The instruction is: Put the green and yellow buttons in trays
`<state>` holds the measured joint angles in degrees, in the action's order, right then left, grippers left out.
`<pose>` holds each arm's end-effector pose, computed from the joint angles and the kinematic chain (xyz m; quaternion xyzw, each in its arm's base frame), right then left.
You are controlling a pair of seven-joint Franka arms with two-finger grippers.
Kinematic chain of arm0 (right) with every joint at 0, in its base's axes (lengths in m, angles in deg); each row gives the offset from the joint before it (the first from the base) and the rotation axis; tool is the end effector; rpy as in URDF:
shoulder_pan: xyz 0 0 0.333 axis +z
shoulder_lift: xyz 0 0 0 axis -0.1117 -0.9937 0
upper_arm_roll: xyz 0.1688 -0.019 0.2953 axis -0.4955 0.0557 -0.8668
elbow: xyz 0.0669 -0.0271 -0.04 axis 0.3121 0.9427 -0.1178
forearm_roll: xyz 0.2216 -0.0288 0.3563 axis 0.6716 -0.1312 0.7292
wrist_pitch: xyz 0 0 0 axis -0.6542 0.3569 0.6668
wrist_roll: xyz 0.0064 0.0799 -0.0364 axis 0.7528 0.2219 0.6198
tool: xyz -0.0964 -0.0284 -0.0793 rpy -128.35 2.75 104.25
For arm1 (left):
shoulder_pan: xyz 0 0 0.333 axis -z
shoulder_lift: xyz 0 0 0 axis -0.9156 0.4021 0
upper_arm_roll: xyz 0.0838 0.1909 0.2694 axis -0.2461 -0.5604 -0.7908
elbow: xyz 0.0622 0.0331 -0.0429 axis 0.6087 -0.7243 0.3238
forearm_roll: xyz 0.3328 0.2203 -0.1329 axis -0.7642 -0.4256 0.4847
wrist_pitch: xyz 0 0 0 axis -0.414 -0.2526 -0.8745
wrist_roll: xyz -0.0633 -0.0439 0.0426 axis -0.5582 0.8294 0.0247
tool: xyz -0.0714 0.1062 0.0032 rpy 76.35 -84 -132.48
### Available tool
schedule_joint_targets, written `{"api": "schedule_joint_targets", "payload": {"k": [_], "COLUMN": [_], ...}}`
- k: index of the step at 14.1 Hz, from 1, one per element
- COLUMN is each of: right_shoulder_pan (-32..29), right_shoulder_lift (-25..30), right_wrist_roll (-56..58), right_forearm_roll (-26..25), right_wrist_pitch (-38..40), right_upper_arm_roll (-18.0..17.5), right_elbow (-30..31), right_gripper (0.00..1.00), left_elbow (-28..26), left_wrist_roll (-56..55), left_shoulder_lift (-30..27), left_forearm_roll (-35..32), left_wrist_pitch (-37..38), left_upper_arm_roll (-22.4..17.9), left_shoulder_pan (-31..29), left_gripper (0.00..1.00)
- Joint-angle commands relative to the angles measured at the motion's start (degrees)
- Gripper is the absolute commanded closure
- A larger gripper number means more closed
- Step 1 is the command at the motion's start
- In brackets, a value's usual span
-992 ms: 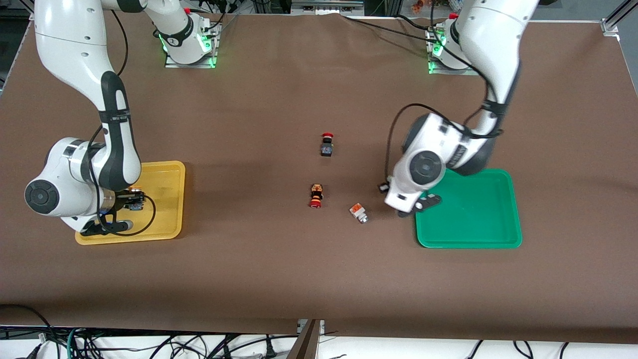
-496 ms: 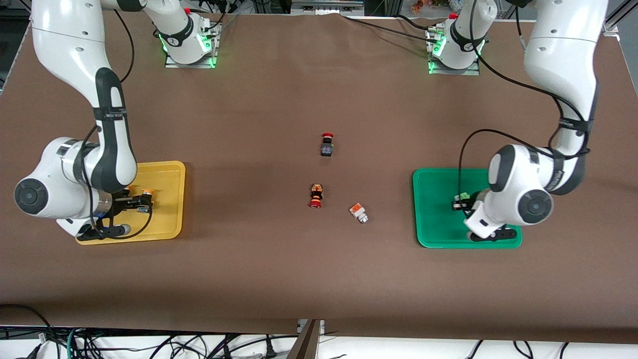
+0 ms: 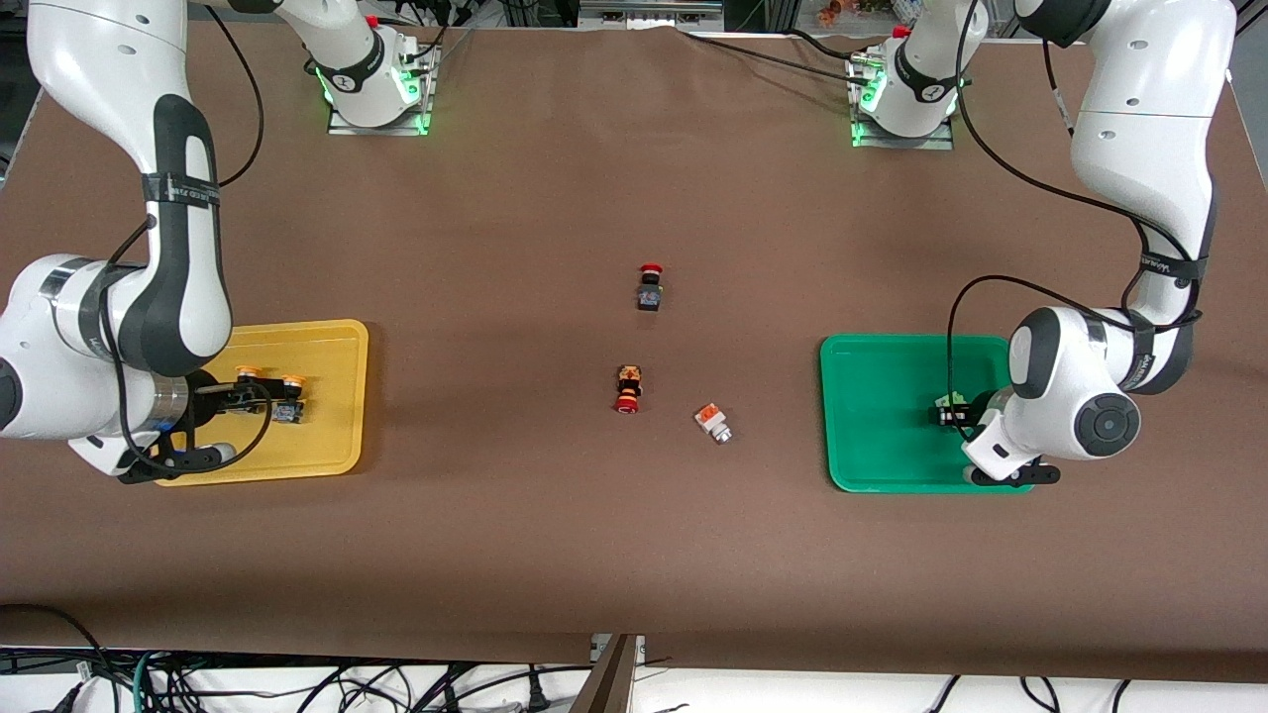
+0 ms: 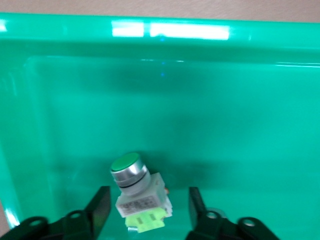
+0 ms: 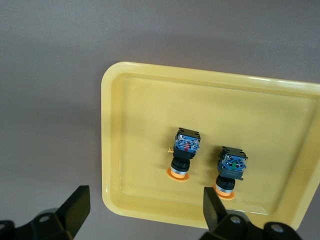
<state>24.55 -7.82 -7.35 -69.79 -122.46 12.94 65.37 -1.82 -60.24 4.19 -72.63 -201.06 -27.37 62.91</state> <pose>0.7323 -0.0122 0.3276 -0.9902 -0.0928 0.1009 0.0270 0.7049 -0.0043 0.1757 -0.9910 -0.0243 0.1318 0.0031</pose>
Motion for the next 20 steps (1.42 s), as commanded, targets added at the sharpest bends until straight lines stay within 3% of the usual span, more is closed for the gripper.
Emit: {"api": "schedule_joint_targets", "payload": {"k": [1,3,6,8,11,13,15,19,20], "right_shoulder_pan": [-0.5,-2.8,-9.6,-11.3,-12.1,-13.8,-14.4,-15.9,-15.9], "right_shoulder_lift": [3.4,7.6,17.0,24.2,33.2,36.0,39.1,41.4,41.3], "right_wrist_roll": [-4.3,-9.7,-17.4,-19.7,-19.1,-19.1,-19.2,-19.2,-19.0], "right_forearm_roll": [0.2,-3.1,-11.6,-13.0,-13.1,-13.1,-13.3,-13.7,-15.8], "right_wrist_pitch": [1.7,4.0,4.9,5.0,5.5,7.3,8.4,11.7,11.4], "right_upper_arm_roll": [-0.9,-5.0,-16.8,-20.4,-22.0,-23.0,-23.4,-23.4,-23.4], "right_elbow": [-0.1,1.3,6.5,11.8,15.8,16.0,15.5,15.5,15.1], "right_gripper": [0.0,0.0,0.0,0.0,0.0,0.0,0.0,0.0,0.0], "left_elbow": [0.9,1.4,4.6,5.0,8.2,12.2,14.1,14.0,14.0], "left_wrist_roll": [-0.8,-3.2,-15.2,-22.7,-36.8,-41.4,-45.6,-52.4,-53.7], "left_shoulder_lift": [-1.0,-2.1,-2.1,-1.7,1.0,4.5,6.7,9.3,9.7], "left_forearm_roll": [-0.3,5.1,6.2,6.9,11.9,16.9,17.1,17.1,16.9], "left_wrist_pitch": [0.7,1.2,3.6,3.5,2.8,2.0,-0.7,-7.6,-8.2], "left_upper_arm_roll": [0.8,2.4,3.2,3.2,3.2,3.1,3.1,3.1,3.1], "left_shoulder_pan": [0.5,0.9,5.9,9.4,15.6,17.7,19.9,23.7,24.6], "left_gripper": [0.0,0.0,0.0,0.0,0.0,0.0,0.0,0.0,0.0]}}
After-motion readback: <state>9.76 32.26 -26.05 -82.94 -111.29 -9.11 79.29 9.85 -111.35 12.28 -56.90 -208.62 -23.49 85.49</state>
